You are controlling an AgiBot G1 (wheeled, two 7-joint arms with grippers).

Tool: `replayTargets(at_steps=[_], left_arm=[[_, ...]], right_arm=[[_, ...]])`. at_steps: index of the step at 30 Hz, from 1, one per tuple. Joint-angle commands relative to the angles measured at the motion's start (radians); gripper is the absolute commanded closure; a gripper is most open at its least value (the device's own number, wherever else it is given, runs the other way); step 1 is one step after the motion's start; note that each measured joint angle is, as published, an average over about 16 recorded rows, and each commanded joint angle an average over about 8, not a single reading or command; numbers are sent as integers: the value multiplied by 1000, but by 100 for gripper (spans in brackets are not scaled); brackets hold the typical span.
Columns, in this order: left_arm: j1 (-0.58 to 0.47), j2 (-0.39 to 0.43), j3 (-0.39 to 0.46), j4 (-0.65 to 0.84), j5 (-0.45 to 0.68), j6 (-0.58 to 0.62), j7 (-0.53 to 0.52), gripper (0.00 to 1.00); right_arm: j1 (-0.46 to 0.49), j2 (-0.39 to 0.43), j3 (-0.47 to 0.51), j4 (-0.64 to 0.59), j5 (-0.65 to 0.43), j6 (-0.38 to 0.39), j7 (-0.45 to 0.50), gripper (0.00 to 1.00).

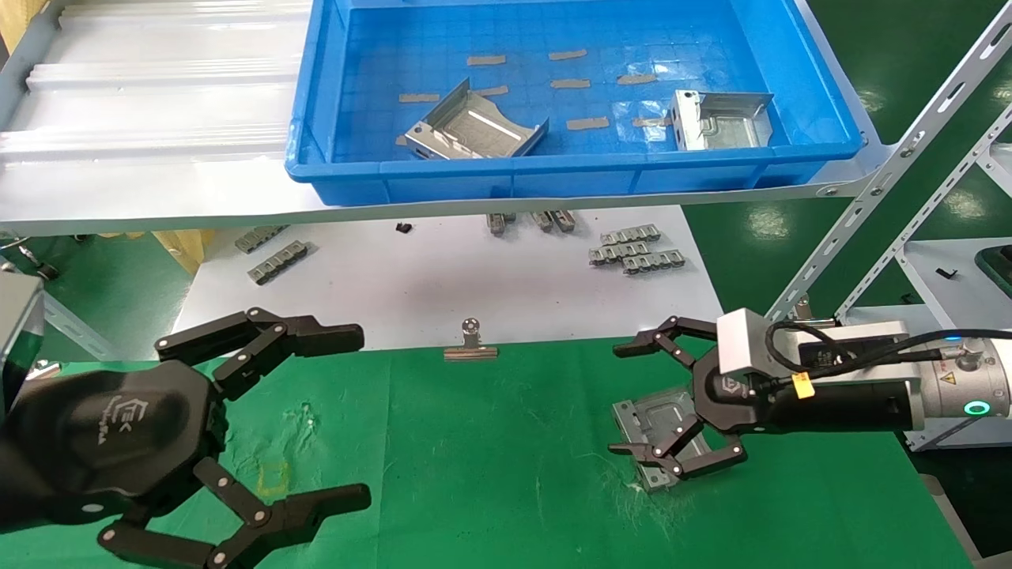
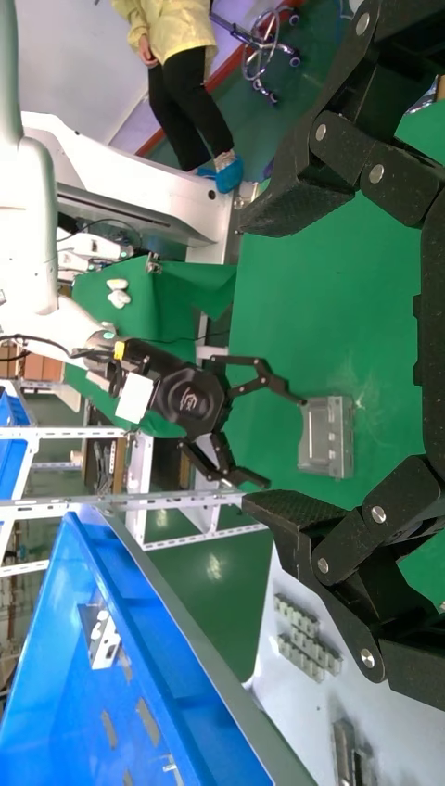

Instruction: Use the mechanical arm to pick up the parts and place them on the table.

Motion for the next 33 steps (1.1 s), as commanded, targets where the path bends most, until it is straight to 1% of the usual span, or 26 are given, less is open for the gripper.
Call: replayTargets(at_steps=[1, 33], left_arm=[[0, 0, 0, 0, 0, 0, 0, 0], [0, 0, 0, 0, 0, 0, 0, 0]], right_arm=[[-21, 11, 29, 37, 6, 4, 27, 0], [-373, 188, 509, 650, 100, 65, 479, 0]])
